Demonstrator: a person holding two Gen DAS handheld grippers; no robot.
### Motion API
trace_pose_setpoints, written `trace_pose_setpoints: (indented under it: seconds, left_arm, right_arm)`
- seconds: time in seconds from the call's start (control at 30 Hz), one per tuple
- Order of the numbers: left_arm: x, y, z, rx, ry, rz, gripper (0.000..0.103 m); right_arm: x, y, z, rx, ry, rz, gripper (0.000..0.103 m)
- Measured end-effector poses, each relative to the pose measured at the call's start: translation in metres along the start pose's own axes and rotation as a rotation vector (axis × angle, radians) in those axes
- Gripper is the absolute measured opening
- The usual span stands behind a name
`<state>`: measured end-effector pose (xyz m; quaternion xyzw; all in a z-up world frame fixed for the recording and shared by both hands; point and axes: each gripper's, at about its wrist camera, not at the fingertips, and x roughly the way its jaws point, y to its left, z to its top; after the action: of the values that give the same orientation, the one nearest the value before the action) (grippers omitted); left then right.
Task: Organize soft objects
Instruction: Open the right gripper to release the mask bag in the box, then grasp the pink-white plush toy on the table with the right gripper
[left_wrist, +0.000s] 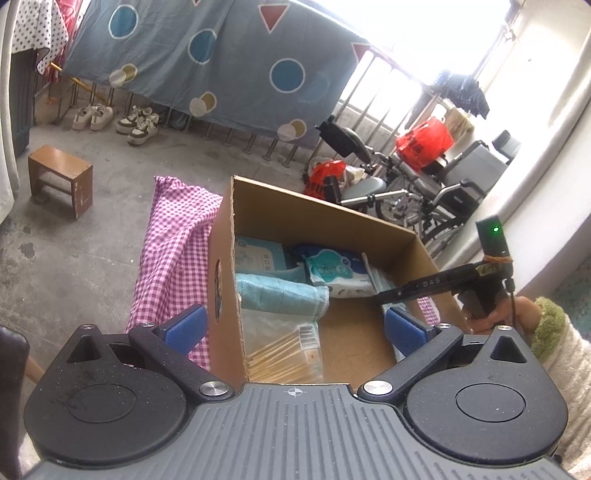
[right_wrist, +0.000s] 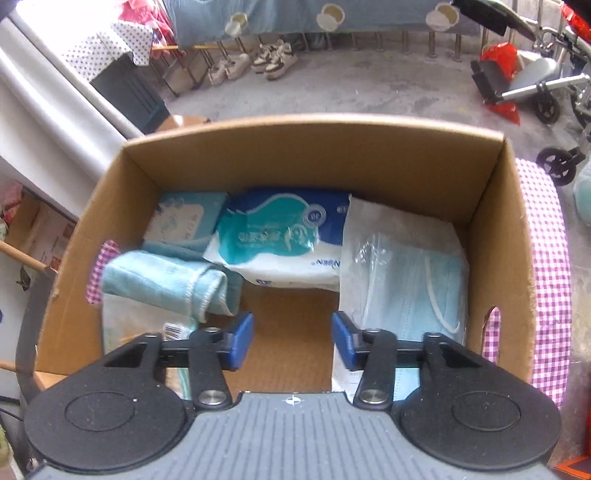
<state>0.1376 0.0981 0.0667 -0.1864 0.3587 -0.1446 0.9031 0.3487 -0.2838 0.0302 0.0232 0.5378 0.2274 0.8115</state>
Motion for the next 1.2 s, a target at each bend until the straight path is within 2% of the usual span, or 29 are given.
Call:
trace_pose_setpoints:
  seconds: [0.23,0.33,0.4,0.53,0.6,0.73,0.77,0.83,1.03,1.13,1.2]
  left_arm:
    - [-0.017,-0.003,0.006,-0.005,-0.040,-0.001,0.102]
    - [-0.028,-0.006,0.008,-0.009,-0.067,-0.016,0.102]
    - [-0.034,-0.010,0.006,0.011,-0.075,-0.018,0.102]
    - [-0.039,-0.021,-0.006,0.048,-0.043,-0.052,0.102]
    - [-0.040,-0.027,-0.013,0.066,-0.020,-0.078,0.102]
    - [-0.041,-0.042,-0.033,0.109,0.034,-0.144,0.102]
    - [-0.039,-0.046,-0.040,0.118,0.055,-0.166,0.102]
    - [-0.034,-0.056,-0.053,0.144,0.104,-0.210,0.102]
    - [0.003,-0.100,-0.101,0.296,0.321,-0.313,0.102]
    - [0.028,-0.125,-0.124,0.382,0.418,-0.339,0.102]
    - [0.045,-0.141,-0.138,0.436,0.465,-0.333,0.102]
  right_arm:
    - [-0.088,0.021,0.005,0.027,-0.176,0.116,0.061]
    - [-0.125,0.027,-0.003,0.035,-0.253,0.165,0.069]
    - [-0.148,0.032,-0.014,0.036,-0.297,0.206,0.070]
    - [-0.187,0.039,-0.048,0.049,-0.365,0.287,0.071]
    - [-0.206,0.040,-0.073,0.051,-0.406,0.326,0.075]
    - [-0.233,0.040,-0.141,0.072,-0.486,0.352,0.090]
    - [-0.233,0.039,-0.159,0.085,-0.496,0.355,0.096]
    - [-0.224,0.032,-0.192,0.137,-0.491,0.349,0.099]
    - [-0.152,-0.010,-0.285,0.465,-0.374,0.275,0.099]
    - [-0.118,-0.025,-0.313,0.576,-0.314,0.242,0.099]
    - [-0.105,-0.030,-0.324,0.620,-0.305,0.236,0.099]
